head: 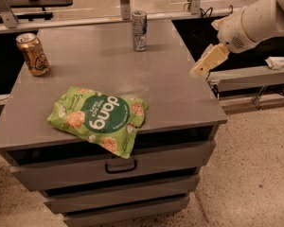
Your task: Move redbull can near green rice chip bag
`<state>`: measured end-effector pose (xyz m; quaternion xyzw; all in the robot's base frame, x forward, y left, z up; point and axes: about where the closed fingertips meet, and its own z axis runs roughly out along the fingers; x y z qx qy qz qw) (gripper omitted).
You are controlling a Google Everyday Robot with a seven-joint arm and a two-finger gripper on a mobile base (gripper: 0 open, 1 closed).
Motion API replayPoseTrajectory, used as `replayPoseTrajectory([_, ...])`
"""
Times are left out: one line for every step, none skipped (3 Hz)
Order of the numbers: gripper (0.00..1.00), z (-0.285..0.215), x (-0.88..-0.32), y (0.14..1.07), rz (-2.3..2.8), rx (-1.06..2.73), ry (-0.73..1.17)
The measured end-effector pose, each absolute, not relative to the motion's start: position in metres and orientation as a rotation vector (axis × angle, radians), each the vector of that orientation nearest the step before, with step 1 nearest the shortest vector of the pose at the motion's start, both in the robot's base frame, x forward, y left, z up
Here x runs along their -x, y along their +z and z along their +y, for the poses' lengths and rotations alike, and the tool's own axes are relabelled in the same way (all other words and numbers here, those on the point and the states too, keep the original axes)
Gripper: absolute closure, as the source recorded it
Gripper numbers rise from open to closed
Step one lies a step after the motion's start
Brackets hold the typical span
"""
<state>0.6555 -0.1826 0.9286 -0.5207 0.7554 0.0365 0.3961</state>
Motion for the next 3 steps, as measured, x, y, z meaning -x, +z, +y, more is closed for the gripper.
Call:
replayPoseTrajectory([0.00,-0.176,-0.664,0.926,1.900,1.282,0.120])
replayPoseTrajectory([0.00,-0.147,-0.702,0.925,1.819,1.219,0.180])
replayPoseTrajectory([0.00,-0.122,-0.750,0.922,1.732,1.143,0.258])
